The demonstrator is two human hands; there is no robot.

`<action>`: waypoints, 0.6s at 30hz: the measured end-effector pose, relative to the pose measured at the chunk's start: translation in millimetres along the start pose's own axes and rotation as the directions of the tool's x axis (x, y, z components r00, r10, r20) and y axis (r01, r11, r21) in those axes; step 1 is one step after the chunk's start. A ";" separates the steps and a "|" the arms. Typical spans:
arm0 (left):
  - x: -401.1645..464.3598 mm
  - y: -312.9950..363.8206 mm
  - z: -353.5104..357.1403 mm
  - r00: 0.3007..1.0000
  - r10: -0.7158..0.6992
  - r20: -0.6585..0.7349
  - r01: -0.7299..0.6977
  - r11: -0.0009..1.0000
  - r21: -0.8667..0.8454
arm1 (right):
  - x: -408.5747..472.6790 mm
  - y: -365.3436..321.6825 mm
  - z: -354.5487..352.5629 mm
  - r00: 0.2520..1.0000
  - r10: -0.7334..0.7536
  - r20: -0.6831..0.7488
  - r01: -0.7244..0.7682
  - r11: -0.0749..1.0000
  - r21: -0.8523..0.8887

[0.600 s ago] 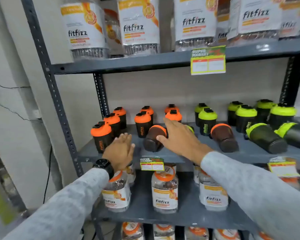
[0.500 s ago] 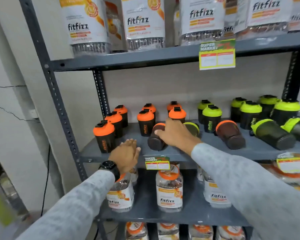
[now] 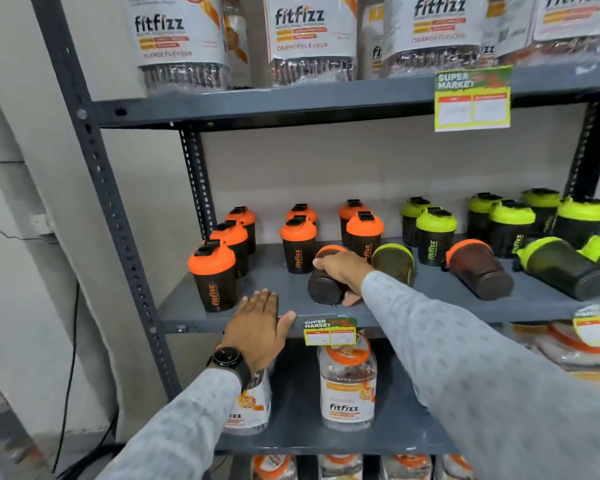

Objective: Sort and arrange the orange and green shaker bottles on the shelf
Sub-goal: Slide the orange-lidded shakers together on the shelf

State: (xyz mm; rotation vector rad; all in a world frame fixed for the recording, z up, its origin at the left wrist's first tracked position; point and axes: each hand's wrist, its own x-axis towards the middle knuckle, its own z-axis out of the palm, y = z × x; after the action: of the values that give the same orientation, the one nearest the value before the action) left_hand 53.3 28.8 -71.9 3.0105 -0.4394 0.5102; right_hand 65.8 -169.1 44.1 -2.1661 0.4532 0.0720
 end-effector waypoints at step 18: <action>-2.4 7.6 6.7 0.998 -0.043 -0.048 0.043 0.999 0.004 | -14.0 27.6 54.4 0.799 -0.426 -0.424 0.521 0.843 0.133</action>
State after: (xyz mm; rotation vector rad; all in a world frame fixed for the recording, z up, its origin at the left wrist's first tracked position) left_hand 51.1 21.5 -78.9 2.9980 -0.3703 0.5792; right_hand 49.4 -136.5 -6.8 -1.9830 0.1007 -0.6684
